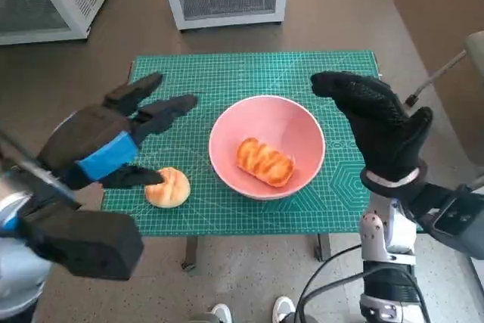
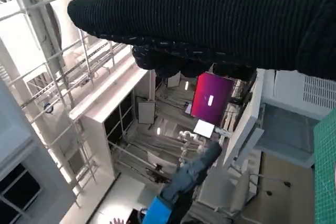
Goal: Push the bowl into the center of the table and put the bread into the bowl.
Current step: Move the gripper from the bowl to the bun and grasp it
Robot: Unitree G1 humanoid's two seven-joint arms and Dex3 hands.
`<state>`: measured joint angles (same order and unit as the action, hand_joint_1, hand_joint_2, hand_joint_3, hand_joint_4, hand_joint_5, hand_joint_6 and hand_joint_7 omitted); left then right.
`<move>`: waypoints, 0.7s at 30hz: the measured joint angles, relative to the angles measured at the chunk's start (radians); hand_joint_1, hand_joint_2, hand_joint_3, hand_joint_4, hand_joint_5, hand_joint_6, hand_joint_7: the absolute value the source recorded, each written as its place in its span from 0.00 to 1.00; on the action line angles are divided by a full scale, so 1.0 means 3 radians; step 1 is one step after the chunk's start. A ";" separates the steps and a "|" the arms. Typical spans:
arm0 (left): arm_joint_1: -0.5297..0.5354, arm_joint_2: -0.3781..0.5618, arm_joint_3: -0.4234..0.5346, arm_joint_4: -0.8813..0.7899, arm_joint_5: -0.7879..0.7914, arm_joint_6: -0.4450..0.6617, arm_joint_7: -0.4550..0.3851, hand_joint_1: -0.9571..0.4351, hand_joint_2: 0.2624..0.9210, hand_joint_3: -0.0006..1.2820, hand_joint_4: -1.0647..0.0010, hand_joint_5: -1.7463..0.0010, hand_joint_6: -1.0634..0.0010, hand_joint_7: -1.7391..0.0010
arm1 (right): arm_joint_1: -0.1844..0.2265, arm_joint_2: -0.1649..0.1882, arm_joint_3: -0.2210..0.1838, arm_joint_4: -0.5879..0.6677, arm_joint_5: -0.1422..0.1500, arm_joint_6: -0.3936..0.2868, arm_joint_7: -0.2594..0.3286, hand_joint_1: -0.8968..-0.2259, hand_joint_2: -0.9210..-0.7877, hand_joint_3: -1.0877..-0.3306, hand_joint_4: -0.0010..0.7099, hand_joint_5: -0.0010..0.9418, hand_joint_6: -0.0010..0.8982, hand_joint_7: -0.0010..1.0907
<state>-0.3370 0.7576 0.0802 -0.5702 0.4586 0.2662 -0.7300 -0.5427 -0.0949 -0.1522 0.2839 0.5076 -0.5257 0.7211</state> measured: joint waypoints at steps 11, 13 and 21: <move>0.0455 0.0080 0.0162 -0.0087 -0.0164 0.0165 -0.0109 0.75 0.76 0.01 0.89 1.00 0.73 0.98 | -0.0003 0.0025 0.0019 0.0012 0.0000 0.0042 0.0000 0.53 0.00 0.74 0.51 0.00 0.05 0.70; 0.0500 0.0080 0.0166 -0.0091 -0.0208 0.0200 -0.0125 0.81 0.78 0.02 0.89 1.00 0.73 0.99 | -0.0003 0.0025 0.0021 0.0012 0.0001 0.0050 0.0000 0.53 0.00 0.74 0.51 0.00 0.04 0.70; 0.0582 0.0080 0.0122 -0.0092 -0.0231 0.0320 -0.0113 0.79 0.76 0.01 0.90 1.00 0.74 0.99 | -0.0003 0.0026 0.0027 0.0006 0.0002 0.0098 0.0000 0.52 0.00 0.74 0.50 0.00 0.03 0.71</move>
<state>-0.1624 0.7815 0.1169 -0.5977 0.3893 0.3623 -0.7640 -0.5437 -0.0872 -0.1441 0.2858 0.5083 -0.4962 0.7210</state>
